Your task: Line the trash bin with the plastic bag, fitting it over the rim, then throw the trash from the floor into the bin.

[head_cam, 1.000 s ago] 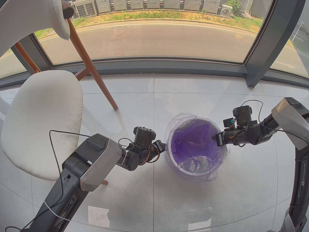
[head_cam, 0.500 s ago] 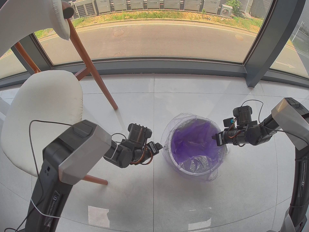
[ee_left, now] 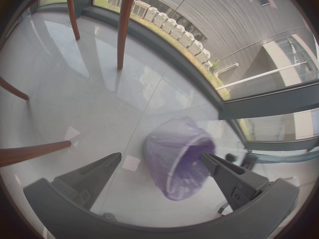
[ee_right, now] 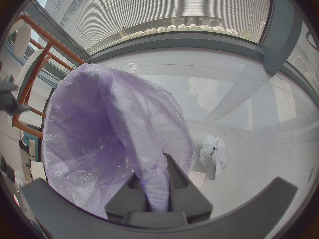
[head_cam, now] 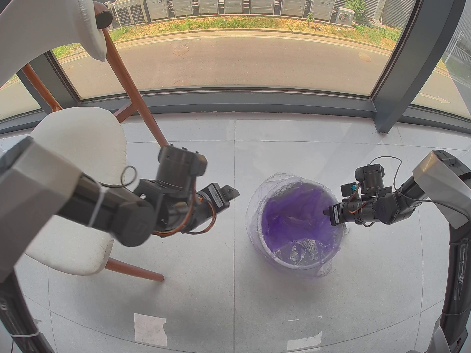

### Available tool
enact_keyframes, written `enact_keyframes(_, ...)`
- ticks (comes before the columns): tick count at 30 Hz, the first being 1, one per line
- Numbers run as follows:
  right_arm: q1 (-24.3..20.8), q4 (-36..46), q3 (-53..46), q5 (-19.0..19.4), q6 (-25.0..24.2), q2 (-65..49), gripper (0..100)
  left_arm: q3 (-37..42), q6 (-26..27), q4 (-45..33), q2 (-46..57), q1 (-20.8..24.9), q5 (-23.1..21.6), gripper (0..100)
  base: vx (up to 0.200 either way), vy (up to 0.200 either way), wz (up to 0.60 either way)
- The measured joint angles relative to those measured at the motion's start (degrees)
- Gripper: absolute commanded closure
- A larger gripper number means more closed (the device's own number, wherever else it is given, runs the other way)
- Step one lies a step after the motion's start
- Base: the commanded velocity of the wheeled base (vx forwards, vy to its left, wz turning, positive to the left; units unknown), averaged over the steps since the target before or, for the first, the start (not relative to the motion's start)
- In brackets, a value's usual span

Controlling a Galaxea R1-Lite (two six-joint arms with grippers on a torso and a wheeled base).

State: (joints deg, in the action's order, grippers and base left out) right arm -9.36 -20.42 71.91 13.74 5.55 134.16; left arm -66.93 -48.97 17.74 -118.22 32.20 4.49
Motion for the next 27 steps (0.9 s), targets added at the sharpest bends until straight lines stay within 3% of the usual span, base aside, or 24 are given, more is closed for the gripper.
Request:
enact_keyframes(10, -1.2, -0.4, -0.2, 0.0, -0.8, 0.5, 100, 22.1, -1.0, 7.2, 25.8, 1.7, -0.3, 0, 0.000, 0.000, 0.00)
enact_keyframes(11, -1.4, -0.6, -0.2, 0.0, -0.8, 0.5, 0, 24.8, -1.1, 8.7, 27.9, 1.8, -0.3, 0, 0.000, 0.000, 0.00)
enact_keyframes(18, -1.8, -3.9, -0.8, -0.1, -1.9, 1.2, 0, 37.9, -1.0, 22.6, 38.7, 1.1, -0.5, 0, 0.000, 0.000, 0.00)
enact_keyframes(27, -2.9, -7.0, -2.9, -1.4, -4.4, 0.4, 0, 42.4, -0.8, 23.8, 44.3, -0.9, -0.6, 0, 0.000, 0.000, 0.00)
